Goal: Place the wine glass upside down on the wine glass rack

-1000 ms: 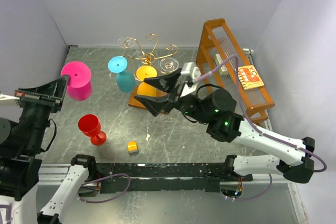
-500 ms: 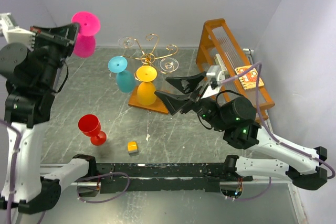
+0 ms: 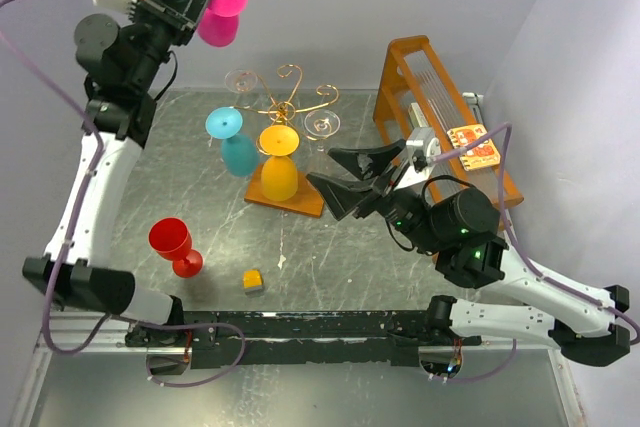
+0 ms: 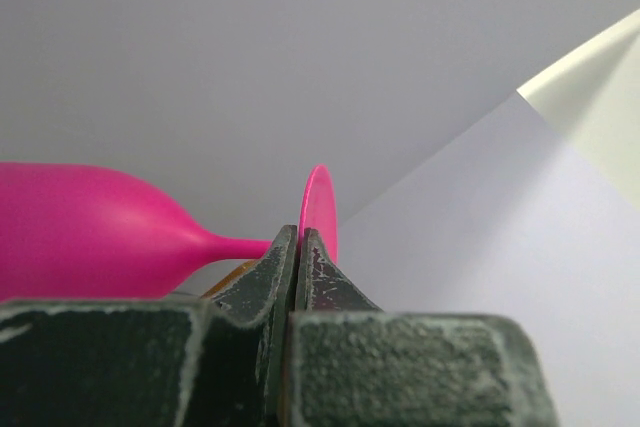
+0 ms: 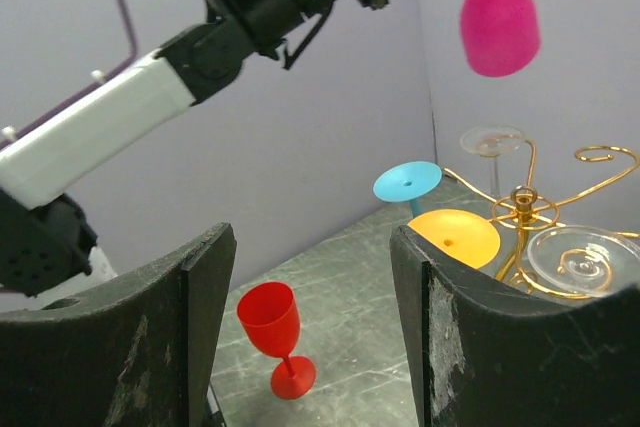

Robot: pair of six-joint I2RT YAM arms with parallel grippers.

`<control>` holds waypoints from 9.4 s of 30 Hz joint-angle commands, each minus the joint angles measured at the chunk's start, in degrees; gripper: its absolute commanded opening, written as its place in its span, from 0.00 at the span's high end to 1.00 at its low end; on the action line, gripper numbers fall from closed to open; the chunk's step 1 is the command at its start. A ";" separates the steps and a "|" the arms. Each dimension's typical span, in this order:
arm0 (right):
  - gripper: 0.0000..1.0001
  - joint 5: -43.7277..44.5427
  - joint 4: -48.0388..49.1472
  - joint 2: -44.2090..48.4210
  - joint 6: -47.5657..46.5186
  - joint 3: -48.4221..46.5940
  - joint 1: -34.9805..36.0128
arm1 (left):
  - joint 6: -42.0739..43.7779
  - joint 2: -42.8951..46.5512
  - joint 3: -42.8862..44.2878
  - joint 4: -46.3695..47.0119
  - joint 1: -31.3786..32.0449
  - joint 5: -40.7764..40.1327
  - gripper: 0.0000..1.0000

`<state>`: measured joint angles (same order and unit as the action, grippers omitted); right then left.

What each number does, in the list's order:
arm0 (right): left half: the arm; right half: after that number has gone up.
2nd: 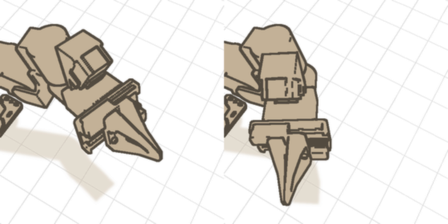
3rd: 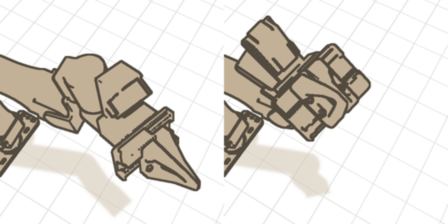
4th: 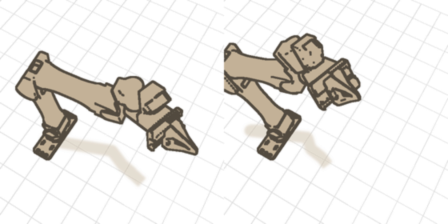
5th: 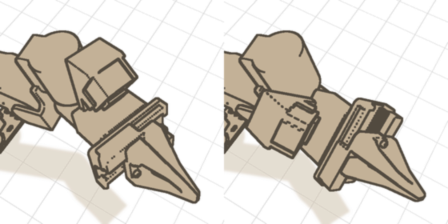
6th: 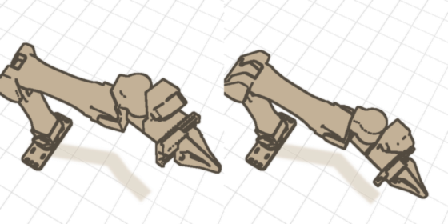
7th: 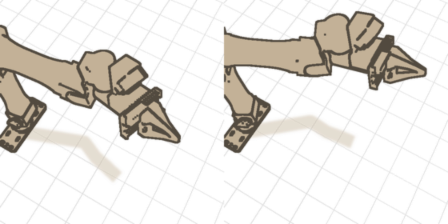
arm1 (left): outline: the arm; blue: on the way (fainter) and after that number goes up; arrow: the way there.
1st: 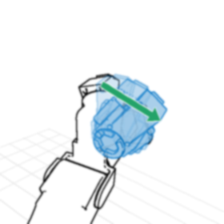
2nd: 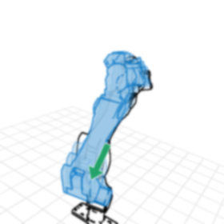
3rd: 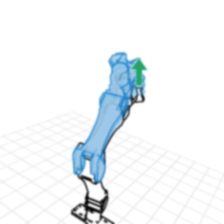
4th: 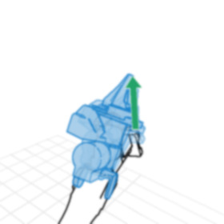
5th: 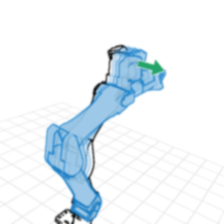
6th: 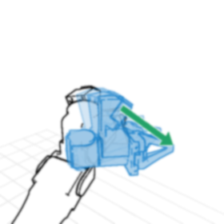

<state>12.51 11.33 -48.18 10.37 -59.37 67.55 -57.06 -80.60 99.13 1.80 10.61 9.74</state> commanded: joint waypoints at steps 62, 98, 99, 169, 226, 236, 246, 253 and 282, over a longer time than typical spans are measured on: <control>0.37 -3.37 1.85 4.61 3.15 4.44 -0.03 | -16.79 -13.12 -4.53 -0.17 4.59 3.28 0.93; 0.37 -3.64 2.64 4.19 4.12 4.97 -0.10 | -13.95 -9.48 -9.15 -0.79 5.12 6.97 0.93; 0.37 -3.68 2.62 4.16 4.13 4.96 -0.08 | -14.04 -9.49 -9.28 -0.62 5.20 7.20 0.93; 0.37 -2.67 2.11 5.67 3.94 5.87 -0.11 | -5.66 -13.67 1.23 -14.35 11.53 -11.67 0.80; 0.38 0.63 1.79 -1.71 3.38 6.42 -0.12 | 18.71 39.55 -29.73 -58.85 11.55 -22.02 0.13; 0.37 0.60 7.08 -1.98 3.54 10.27 -0.11 | 10.83 44.30 -37.08 -70.09 11.56 -28.83 0.19; 0.37 2.51 6.99 -1.86 3.68 10.95 -0.10 | 9.08 39.54 -45.61 -64.93 11.62 -29.75 0.47; 0.37 3.07 6.06 -1.06 3.04 11.11 -0.07 | 9.74 37.04 -48.45 -60.31 11.54 -28.29 0.55; 0.38 7.98 -2.53 0.83 10.22 8.30 -0.05 | 14.55 40.78 -42.87 -58.04 11.58 -19.14 0.93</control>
<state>17.76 12.45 -47.40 16.62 -48.58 67.57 -43.86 -42.63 53.10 -58.08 21.91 -13.69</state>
